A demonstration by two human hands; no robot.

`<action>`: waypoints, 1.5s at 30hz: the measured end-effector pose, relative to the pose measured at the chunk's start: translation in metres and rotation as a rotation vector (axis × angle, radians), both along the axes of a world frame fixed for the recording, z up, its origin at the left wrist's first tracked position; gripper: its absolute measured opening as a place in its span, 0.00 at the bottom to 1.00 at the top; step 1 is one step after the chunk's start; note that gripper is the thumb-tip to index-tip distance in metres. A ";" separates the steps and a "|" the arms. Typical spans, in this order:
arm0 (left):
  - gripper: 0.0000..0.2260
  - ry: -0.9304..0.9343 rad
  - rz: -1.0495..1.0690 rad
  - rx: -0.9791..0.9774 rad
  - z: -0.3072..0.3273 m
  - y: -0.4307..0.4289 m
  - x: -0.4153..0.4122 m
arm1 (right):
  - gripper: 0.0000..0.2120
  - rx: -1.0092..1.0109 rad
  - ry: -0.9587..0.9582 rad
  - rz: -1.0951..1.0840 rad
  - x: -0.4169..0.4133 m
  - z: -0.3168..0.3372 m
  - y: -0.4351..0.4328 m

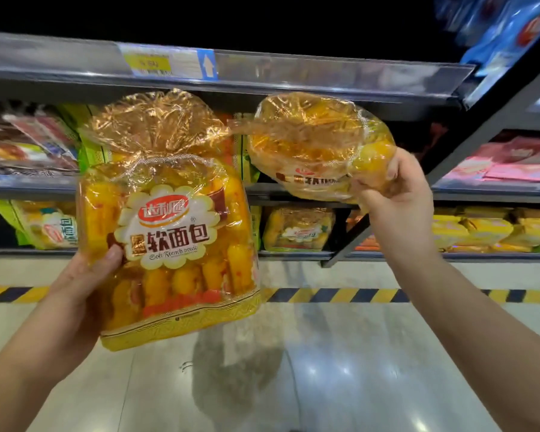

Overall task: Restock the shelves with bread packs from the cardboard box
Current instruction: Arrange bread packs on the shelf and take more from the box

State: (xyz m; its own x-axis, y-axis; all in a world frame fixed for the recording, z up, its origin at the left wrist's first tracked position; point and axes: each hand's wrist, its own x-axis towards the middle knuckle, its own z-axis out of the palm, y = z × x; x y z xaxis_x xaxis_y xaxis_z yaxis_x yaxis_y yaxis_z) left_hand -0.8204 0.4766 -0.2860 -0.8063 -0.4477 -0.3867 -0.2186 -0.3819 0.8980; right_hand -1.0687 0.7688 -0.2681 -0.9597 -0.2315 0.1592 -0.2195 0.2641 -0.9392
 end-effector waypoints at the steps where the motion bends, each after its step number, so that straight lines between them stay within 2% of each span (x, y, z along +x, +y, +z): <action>1: 0.32 0.003 0.014 0.006 -0.002 -0.001 -0.001 | 0.19 0.011 0.020 -0.007 -0.005 -0.003 -0.004; 4: 0.23 0.005 0.066 0.015 -0.007 -0.001 -0.005 | 0.22 0.049 0.055 -0.039 -0.021 -0.009 -0.017; 9: 0.21 0.015 0.077 0.017 -0.010 0.001 -0.013 | 0.23 0.185 -0.040 -0.093 -0.043 -0.031 -0.034; 11: 0.27 0.026 0.042 0.007 -0.012 0.001 -0.015 | 0.20 0.228 -0.092 -0.107 -0.053 -0.040 -0.035; 14: 0.40 0.027 -0.011 -0.012 -0.016 0.001 -0.019 | 0.10 0.286 -0.164 -0.150 -0.076 -0.043 -0.041; 17: 0.42 0.034 -0.016 -0.007 -0.020 0.002 -0.024 | 0.13 0.297 -0.255 -0.212 -0.102 -0.043 -0.048; 20: 0.44 0.011 -0.014 0.011 -0.021 0.003 -0.028 | 0.09 0.333 -0.335 -0.198 -0.113 -0.046 -0.055; 23: 0.45 -0.006 -0.010 0.015 -0.023 0.000 -0.030 | 0.28 0.348 -0.383 -0.213 -0.131 -0.049 -0.063; 27: 0.46 -0.018 -0.007 0.002 -0.024 -0.002 -0.032 | 0.37 0.476 -0.367 -0.181 -0.150 -0.055 -0.072; 30: 0.46 -0.026 -0.011 0.010 -0.024 0.001 -0.034 | 0.40 0.440 -0.378 -0.194 -0.154 -0.054 -0.078; 32: 0.46 -0.028 -0.022 0.020 -0.025 0.003 -0.034 | 0.40 0.463 -0.451 -0.172 -0.153 -0.055 -0.076; 33: 0.46 -0.027 -0.027 0.024 -0.025 0.004 -0.034 | 0.38 0.411 -0.473 -0.169 -0.150 -0.058 -0.075; 36: 0.48 -0.035 -0.020 0.039 -0.024 0.007 -0.033 | 0.27 0.173 -0.493 -0.287 -0.142 -0.067 -0.069; 39: 0.48 -0.042 -0.024 0.038 -0.020 0.013 -0.035 | 0.11 0.060 -0.517 -0.292 -0.144 -0.059 -0.074; 40: 0.48 -0.043 -0.029 0.033 -0.019 0.014 -0.036 | 0.11 0.078 -0.516 -0.273 -0.146 -0.054 -0.079; 43: 0.46 -0.025 -0.048 0.021 -0.017 0.021 -0.040 | 0.24 0.213 -0.474 -0.209 -0.144 -0.047 -0.080; 45: 0.45 -0.017 -0.060 0.014 -0.016 0.028 -0.045 | 0.28 0.209 -0.485 -0.208 -0.135 -0.048 -0.068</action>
State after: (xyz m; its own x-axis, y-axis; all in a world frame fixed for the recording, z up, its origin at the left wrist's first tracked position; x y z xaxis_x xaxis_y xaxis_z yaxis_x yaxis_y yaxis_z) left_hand -0.8650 0.5046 -0.3022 -0.8247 -0.3934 -0.4063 -0.2564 -0.3802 0.8886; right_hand -1.2033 0.7006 -0.3156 -0.9403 -0.0090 -0.3402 0.3006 0.4464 -0.8428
